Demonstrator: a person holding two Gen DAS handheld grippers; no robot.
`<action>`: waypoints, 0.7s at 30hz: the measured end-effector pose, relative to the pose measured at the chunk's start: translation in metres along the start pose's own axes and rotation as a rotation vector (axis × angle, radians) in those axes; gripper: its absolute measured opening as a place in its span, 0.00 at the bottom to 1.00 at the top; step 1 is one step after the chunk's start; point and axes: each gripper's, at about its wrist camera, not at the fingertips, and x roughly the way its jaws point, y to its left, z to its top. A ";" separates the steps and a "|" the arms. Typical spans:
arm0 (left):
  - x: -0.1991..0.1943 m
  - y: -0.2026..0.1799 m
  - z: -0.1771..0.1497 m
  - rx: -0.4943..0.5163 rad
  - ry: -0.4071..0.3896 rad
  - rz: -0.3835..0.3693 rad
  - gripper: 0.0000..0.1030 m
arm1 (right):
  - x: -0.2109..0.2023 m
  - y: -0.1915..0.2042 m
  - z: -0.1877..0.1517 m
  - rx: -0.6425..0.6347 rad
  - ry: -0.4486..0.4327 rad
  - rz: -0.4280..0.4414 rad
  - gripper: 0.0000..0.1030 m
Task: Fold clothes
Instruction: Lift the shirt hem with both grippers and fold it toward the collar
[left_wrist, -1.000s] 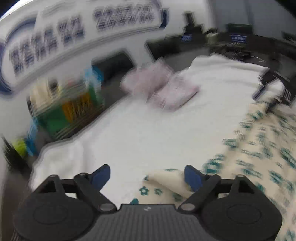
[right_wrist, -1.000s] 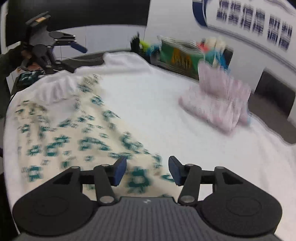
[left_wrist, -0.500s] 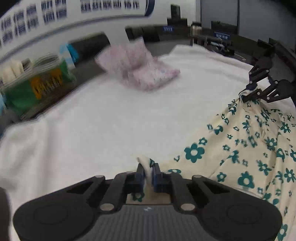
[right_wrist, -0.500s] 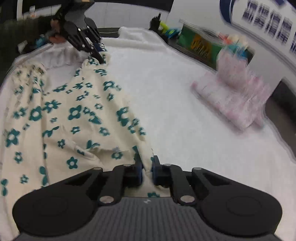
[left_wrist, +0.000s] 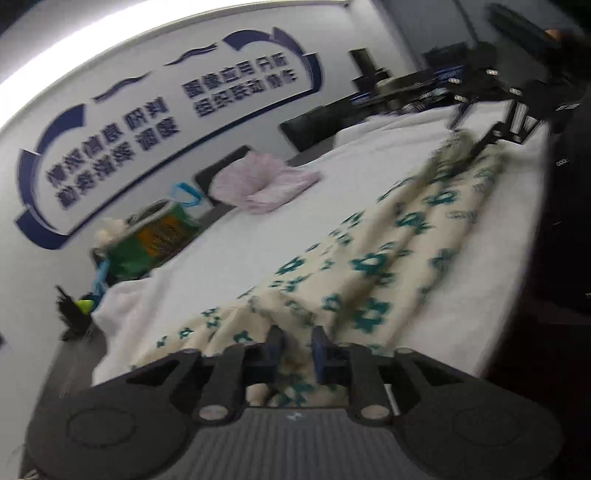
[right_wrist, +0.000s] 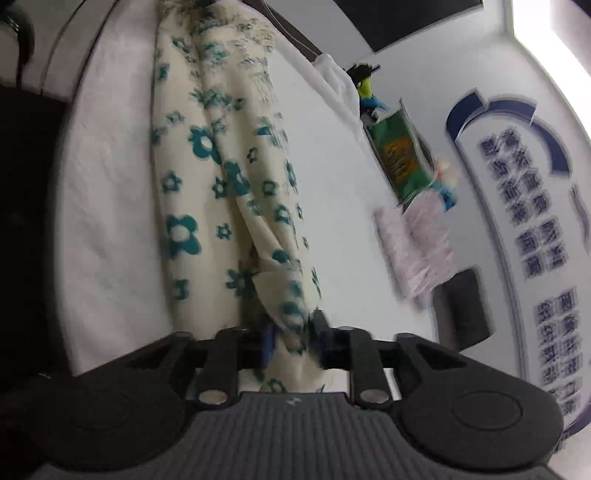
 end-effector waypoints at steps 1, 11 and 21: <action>-0.004 0.005 0.003 -0.002 -0.013 -0.002 0.32 | -0.011 -0.013 0.002 0.063 -0.025 0.051 0.44; 0.047 0.047 0.010 -0.072 0.047 -0.171 0.15 | 0.042 -0.020 0.048 0.174 -0.183 0.250 0.32; 0.054 -0.018 0.006 0.150 -0.034 0.277 0.07 | 0.038 -0.003 0.065 0.148 -0.147 -0.092 0.06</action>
